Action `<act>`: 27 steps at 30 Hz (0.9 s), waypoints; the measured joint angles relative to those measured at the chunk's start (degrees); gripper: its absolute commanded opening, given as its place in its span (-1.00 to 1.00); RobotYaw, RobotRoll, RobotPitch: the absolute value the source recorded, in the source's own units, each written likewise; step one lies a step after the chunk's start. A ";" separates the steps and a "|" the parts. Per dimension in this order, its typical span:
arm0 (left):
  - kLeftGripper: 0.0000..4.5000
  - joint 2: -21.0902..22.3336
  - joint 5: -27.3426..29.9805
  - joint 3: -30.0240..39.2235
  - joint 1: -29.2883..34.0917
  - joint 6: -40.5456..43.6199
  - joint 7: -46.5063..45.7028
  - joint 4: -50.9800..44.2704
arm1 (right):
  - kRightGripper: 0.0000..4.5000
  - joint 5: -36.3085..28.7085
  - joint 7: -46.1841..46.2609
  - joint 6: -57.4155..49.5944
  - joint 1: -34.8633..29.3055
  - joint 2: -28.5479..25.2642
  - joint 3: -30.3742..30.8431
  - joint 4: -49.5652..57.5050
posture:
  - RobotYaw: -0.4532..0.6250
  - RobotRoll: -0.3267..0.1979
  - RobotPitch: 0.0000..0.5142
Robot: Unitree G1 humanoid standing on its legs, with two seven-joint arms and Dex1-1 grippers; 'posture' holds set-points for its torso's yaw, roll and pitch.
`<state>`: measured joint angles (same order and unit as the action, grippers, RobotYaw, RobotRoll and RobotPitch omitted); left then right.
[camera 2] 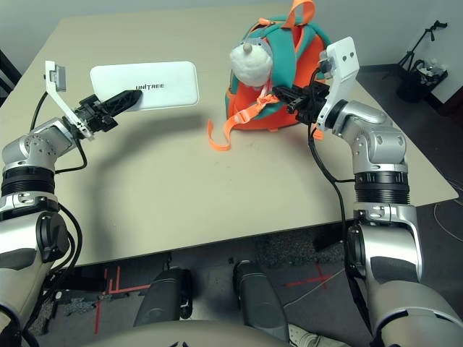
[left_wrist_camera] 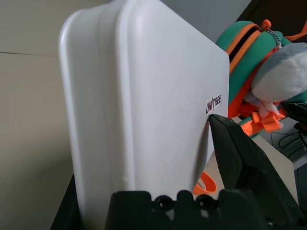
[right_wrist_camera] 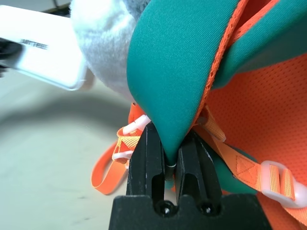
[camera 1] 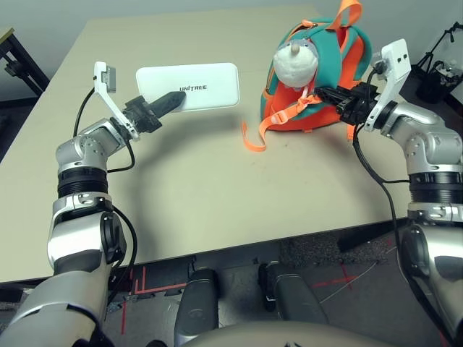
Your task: Put the pencil case into the backpack and zip it.
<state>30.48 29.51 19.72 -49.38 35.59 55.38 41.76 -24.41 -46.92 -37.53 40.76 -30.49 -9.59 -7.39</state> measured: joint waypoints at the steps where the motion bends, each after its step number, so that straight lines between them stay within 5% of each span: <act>1: 0.39 0.11 0.00 0.00 -0.26 -0.13 0.00 0.18 | -1.00 -0.98 -0.22 -1.29 -0.55 -0.36 -0.01 2.11 | -0.36 0.25 -0.67; 13: 0.39 2.77 2.16 0.86 -0.89 3.71 2.19 -2.55 | -1.00 -13.74 -0.85 -12.71 -8.95 -2.67 -0.11 20.68 | -0.40 0.25 -0.64; 27: 0.39 15.57 5.89 -0.42 3.07 14.01 7.10 -23.14 | -1.00 -14.32 -0.41 -12.55 -13.80 -4.34 0.38 22.58 | -0.33 0.25 -0.60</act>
<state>46.05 35.40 19.30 -46.31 49.60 62.48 18.62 -38.73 -47.33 -50.08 26.97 -34.83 -9.21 15.19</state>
